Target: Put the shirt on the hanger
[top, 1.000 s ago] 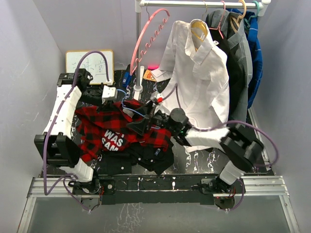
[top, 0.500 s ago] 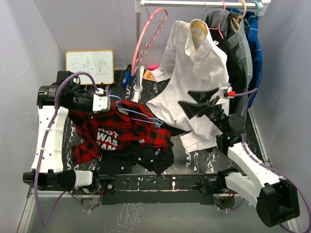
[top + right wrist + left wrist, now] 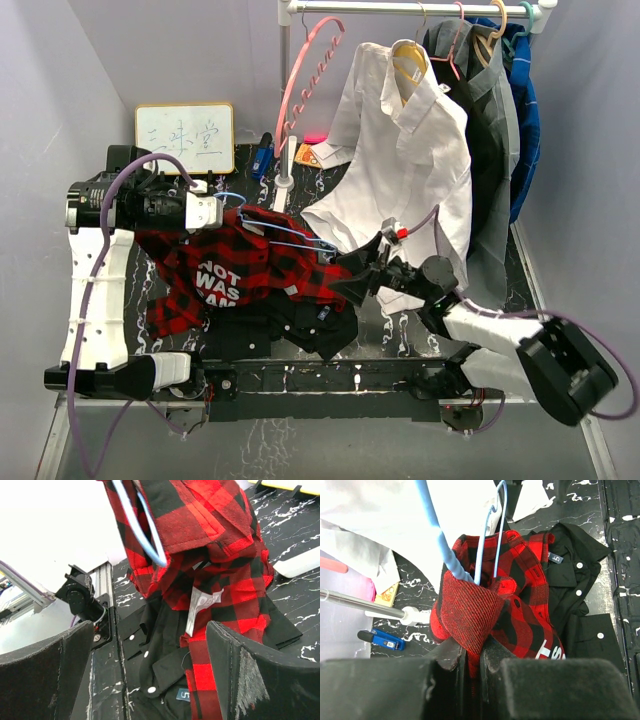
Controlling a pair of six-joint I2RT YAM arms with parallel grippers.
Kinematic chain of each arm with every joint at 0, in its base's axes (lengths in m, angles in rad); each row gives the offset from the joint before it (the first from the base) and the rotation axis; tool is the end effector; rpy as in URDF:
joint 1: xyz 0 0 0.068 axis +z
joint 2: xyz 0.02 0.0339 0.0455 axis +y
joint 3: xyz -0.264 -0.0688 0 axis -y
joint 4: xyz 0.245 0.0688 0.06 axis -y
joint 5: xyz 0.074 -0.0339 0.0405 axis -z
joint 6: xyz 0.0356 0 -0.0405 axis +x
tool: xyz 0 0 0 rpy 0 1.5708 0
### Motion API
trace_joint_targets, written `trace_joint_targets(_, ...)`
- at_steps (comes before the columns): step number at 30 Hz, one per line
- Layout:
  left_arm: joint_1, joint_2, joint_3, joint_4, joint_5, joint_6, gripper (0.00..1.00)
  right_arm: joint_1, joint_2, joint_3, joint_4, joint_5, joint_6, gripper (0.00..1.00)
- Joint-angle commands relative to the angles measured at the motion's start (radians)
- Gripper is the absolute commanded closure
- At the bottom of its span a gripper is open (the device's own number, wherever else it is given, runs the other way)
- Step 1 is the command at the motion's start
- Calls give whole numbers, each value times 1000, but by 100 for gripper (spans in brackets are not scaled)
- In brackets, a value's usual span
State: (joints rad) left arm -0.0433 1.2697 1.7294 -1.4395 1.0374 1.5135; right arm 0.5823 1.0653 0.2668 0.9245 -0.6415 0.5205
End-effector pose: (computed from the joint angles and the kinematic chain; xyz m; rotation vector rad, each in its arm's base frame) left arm 0.1845 -0.0387 0.4516 1.6553 1.1826 -0.4395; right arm 0.1618 0.1321 0.2237 -0.6194 1.5009 1.3330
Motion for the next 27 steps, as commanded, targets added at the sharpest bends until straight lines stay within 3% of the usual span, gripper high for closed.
trace_joint_targets(1, -6, -33, 50, 1, 96, -13, 100, 11, 178, 37, 320, 39, 25, 11)
trace_joint_targets(6, -7, -32, 49, 0, 83, -20, 100, 21, 422, 115, 685, 21, 211, 16)
trace_joint_targets(11, -8, -38, 28, 1, 80, -18, 100, 55, 579, 174, 878, 84, 312, 14)
trace_joint_targets(17, -8, -33, 18, 1, 70, -10, 100, 88, 617, 224, 892, 100, 317, 13)
trace_joint_targets(21, -9, -31, 11, 1, 73, -6, 100, 91, 615, 226, 891, 126, 323, 18)
trace_joint_targets(24, -8, -28, 5, 1, 73, -3, 100, 100, 620, 239, 891, 157, 325, 38)
trace_joint_targets(27, -7, -30, 0, 1, 73, -1, 100, 109, 632, 247, 893, 211, 347, 78)
